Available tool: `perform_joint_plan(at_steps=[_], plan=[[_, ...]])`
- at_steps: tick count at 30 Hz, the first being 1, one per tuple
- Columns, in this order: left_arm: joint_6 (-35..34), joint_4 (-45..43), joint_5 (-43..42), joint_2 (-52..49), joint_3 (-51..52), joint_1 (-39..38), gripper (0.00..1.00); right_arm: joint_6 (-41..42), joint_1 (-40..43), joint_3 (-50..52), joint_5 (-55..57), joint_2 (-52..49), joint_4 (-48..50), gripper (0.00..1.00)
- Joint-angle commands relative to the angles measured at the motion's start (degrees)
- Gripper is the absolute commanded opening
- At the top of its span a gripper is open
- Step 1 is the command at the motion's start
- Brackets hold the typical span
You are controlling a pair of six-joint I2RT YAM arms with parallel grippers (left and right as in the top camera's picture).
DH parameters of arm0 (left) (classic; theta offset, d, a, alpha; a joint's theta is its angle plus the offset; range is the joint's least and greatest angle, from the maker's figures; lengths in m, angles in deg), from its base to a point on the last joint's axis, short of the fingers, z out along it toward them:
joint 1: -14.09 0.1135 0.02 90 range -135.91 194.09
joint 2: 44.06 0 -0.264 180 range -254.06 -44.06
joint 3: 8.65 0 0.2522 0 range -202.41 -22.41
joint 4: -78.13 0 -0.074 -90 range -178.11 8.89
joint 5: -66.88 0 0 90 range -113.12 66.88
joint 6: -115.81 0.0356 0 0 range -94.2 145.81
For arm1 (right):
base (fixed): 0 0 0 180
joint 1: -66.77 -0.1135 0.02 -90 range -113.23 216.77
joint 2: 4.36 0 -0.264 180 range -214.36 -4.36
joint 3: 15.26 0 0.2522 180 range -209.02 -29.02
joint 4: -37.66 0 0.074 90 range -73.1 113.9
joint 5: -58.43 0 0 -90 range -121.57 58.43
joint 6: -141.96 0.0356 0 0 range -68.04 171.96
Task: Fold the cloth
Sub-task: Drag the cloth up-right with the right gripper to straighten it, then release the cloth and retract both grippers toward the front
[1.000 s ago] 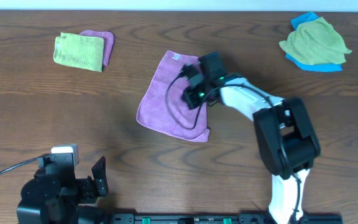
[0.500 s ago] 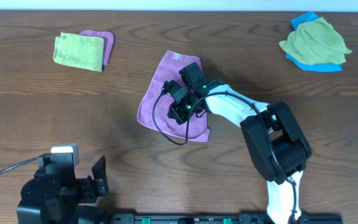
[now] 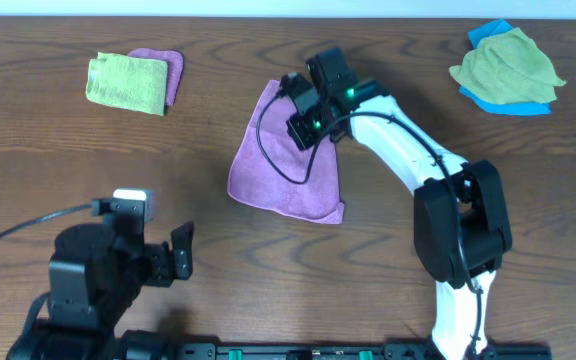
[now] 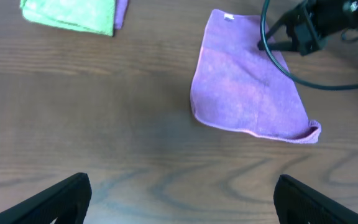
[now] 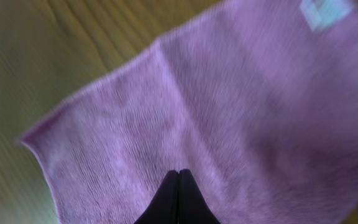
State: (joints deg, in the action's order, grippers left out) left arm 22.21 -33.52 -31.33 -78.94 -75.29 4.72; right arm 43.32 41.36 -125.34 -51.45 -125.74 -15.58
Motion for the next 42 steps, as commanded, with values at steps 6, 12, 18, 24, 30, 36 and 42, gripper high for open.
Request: perform_joint_plan(at_steps=[6, 12, 18, 24, 30, 36, 42], plan=[[5.7, -7.6, -8.2, -16.0, 0.4, 0.3, 0.95, -1.7, 0.6, -4.8, 12.4, 5.8, -7.5, 0.01], [6.6, -17.6, -15.5, -26.0, 0.4, 0.3, 0.95, -0.7, 7.0, -4.8, 9.1, 15.6, -12.8, 0.01], [8.0, -20.0, -15.7, -24.1, 0.3, 0.3, 0.95, -0.6, 9.2, 0.4, 13.6, 28.2, -16.9, 0.01], [9.0, -17.4, -11.6, -17.9, 0.3, -3.3, 0.95, 4.6, 8.5, 18.1, 15.7, 50.4, -12.1, 0.01], [7.4, -13.1, -8.5, -9.5, 0.3, -10.7, 0.95, 10.7, 8.4, 33.4, 16.3, 71.9, -12.8, 0.02], [2.2, -3.2, -3.4, 2.1, 0.3, -14.8, 0.95, 14.1, 8.4, 41.1, 15.3, 89.8, -20.2, 0.02], [-3.0, 7.8, 2.7, 17.2, 0.3, -15.4, 0.95, 16.6, 8.5, 48.6, 13.9, 100.2, -21.6, 0.02]])
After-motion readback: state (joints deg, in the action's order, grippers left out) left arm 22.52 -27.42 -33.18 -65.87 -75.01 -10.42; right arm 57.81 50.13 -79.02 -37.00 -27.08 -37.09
